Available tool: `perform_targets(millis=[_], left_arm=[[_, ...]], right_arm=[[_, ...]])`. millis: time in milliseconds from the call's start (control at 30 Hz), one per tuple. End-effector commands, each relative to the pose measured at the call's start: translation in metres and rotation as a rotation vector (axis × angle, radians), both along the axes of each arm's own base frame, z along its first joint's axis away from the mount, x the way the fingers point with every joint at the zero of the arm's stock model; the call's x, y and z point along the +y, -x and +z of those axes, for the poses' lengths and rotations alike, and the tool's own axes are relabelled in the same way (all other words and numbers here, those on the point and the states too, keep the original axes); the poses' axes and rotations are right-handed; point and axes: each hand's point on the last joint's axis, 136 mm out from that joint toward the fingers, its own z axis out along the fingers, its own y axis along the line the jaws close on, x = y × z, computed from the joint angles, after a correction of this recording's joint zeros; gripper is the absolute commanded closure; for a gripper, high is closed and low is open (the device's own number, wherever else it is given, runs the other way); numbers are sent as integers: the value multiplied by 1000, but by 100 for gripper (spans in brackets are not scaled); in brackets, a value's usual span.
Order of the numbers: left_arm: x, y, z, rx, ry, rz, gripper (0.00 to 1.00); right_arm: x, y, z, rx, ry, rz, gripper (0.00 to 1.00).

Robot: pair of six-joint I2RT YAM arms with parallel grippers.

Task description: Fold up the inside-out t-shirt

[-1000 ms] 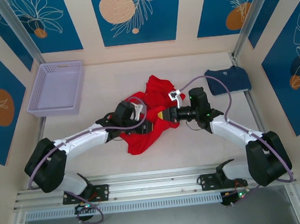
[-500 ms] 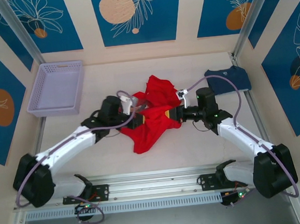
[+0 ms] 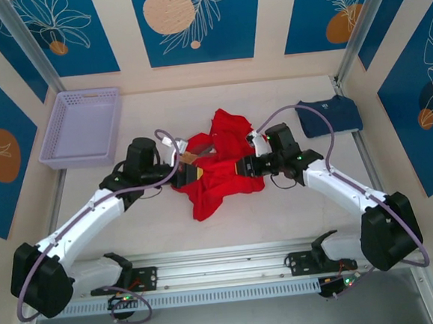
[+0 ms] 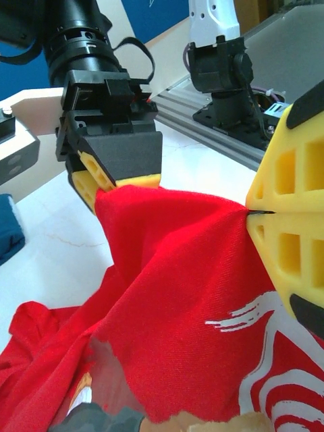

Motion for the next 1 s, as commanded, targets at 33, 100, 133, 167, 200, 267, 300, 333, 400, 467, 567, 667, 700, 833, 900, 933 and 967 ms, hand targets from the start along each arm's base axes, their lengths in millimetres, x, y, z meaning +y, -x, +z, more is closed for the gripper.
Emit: perform_targets(millis=[33, 100, 133, 167, 200, 267, 300, 333, 400, 467, 567, 667, 700, 833, 900, 933, 967], left_arm=[[-4, 4, 0, 10, 22, -47, 100], [-3, 2, -3, 21, 11, -39, 100], [-3, 2, -3, 24, 8, -35, 100], [-3, 1, -4, 31, 2, -30, 100], [-3, 0, -4, 34, -1, -26, 100], [-3, -1, -5, 42, -5, -19, 100], [-3, -2, -5, 47, -5, -18, 100], [-3, -2, -5, 47, -5, -16, 100], [-3, -3, -5, 48, -6, -10, 100], [-3, -4, -4, 48, -5, -10, 100], [-3, -4, -4, 52, -7, -8, 100], [-3, -4, -3, 52, -7, -8, 100], [-3, -4, -3, 52, -7, -8, 100], [-3, -3, -2, 50, -4, -9, 100], [-3, -3, -2, 50, -2, -10, 100], [-3, -2, -1, 49, 0, -12, 100], [-3, -2, -1, 47, 0, -13, 100]], right_arm=[[-21, -2, -2, -52, 223, -33, 63], [-25, -1, 4, -95, 281, -23, 60], [-25, 0, 8, -120, 295, -14, 58], [-24, 2, 13, -153, 304, 4, 57], [-22, 6, 19, -189, 306, 25, 57], [-14, 16, 31, -267, 288, 84, 57], [-6, 24, 37, -309, 263, 125, 60], [1, 31, 41, -339, 238, 164, 62], [20, 46, 48, -380, 180, 245, 66], [35, 55, 50, -397, 150, 304, 68], [60, 69, 50, -427, 116, 403, 72], [76, 70, 41, -438, 128, 439, 73], [79, 68, 36, -429, 147, 438, 73], [82, 54, 21, -417, 225, 416, 74], [82, 48, 16, -416, 256, 401, 73], [81, 45, 15, -418, 268, 394, 72], [81, 43, 13, -419, 279, 389, 70]])
